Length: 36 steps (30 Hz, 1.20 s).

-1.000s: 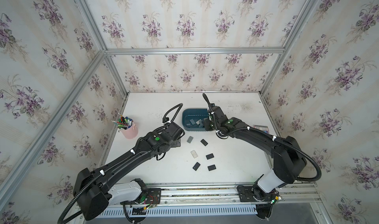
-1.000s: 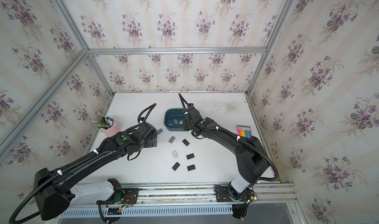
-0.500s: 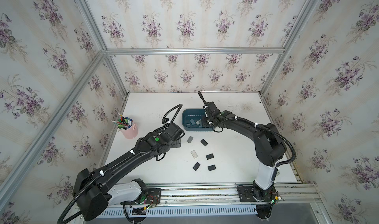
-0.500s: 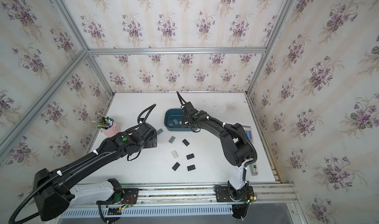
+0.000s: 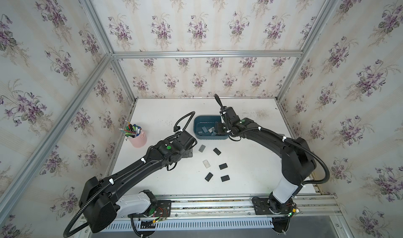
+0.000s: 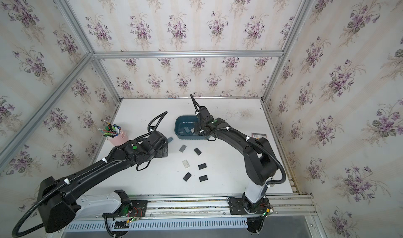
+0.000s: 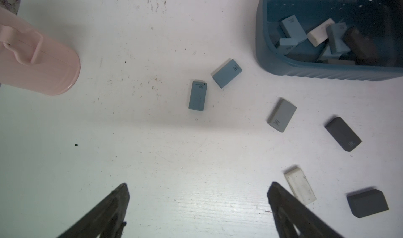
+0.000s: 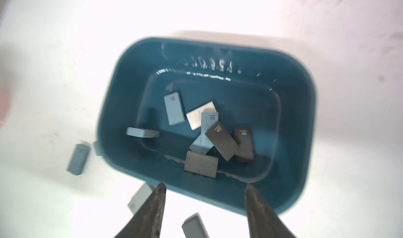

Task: Put the eraser in the storage box
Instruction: Place the eraser in the storage box, then pick up the eraser from the center of the board.

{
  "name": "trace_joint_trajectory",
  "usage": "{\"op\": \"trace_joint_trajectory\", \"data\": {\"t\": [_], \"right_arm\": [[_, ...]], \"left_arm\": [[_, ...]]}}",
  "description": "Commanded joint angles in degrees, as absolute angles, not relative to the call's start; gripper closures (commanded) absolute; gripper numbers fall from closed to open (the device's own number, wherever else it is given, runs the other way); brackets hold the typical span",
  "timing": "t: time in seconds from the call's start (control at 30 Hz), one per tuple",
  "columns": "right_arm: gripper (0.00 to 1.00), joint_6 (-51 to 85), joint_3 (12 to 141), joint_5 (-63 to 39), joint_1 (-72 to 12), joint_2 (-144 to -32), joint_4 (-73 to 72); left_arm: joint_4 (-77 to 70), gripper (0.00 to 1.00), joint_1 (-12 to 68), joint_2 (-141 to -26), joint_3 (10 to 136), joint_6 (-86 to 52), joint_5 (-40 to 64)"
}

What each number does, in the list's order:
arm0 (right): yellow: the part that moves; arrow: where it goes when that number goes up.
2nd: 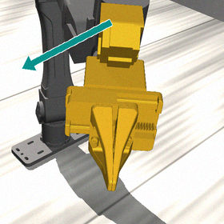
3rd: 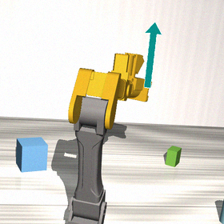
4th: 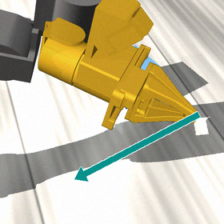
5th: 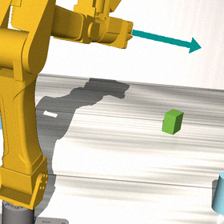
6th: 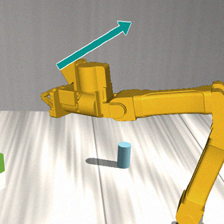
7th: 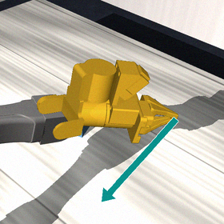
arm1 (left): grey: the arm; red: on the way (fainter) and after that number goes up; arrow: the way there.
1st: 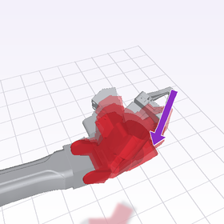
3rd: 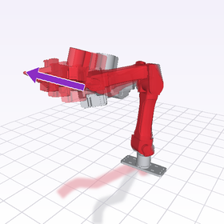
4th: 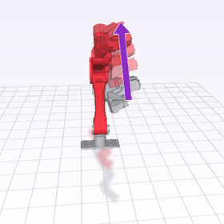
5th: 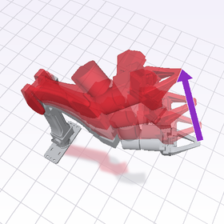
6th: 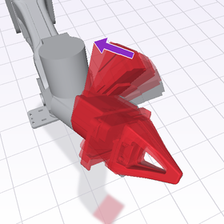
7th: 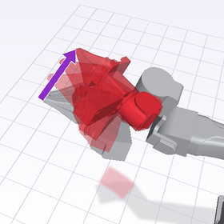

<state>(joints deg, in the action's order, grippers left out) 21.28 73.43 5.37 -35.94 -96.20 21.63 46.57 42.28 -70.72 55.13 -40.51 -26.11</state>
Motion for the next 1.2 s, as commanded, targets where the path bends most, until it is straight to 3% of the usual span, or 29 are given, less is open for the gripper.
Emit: {"op": "trace_joint_trajectory", "data": {"t": [0.0,0.17,0.33,0.4,0.67,0.87,1.1,1.17], "right_arm": [[0.39,22.67,70.6,6.71,-35.83,-91.34,20.26],[0.32,22.98,62.39,8.56,-35.95,-81.01,17.62],[0.06,23.63,55.68,11.47,-35.88,-70.88,15.66],[0.01,23.8,54.02,12.42,-35.86,-67.69,15.6],[0.0,23.65,51.11,14.17,-35.93,-60.6,18.02],[0.0,23.79,51.06,13.94,-35.93,-59.72,18.31],[0.0,24.5,51.06,13.6,-35.93,-59.85,18.09],[0.0,24.61,51.06,13.62,-35.9,-59.77,18.1]], "left_arm": [[44.41,0.01,40.62,-72.2,54.28,-40.96,-24.24],[40.49,0.01,35.75,-75.02,53.42,-39.99,-19.35],[36.22,0.01,31.04,-82.32,54.81,-38.54,-15.53],[34.18,0.01,29.8,-86.66,55.98,-37.83,-14.73],[32.66,0.01,24.03,-101.23,62.73,-32.85,-10.66],[30.36,0.02,22.74,-103.71,63.86,-30.41,-8.06],[30.27,0.1,22.75,-105.55,64.39,-29.81,-7.26],[30.44,0.2,22.66,-105.65,64.37,-29.54,-7.47]]}}
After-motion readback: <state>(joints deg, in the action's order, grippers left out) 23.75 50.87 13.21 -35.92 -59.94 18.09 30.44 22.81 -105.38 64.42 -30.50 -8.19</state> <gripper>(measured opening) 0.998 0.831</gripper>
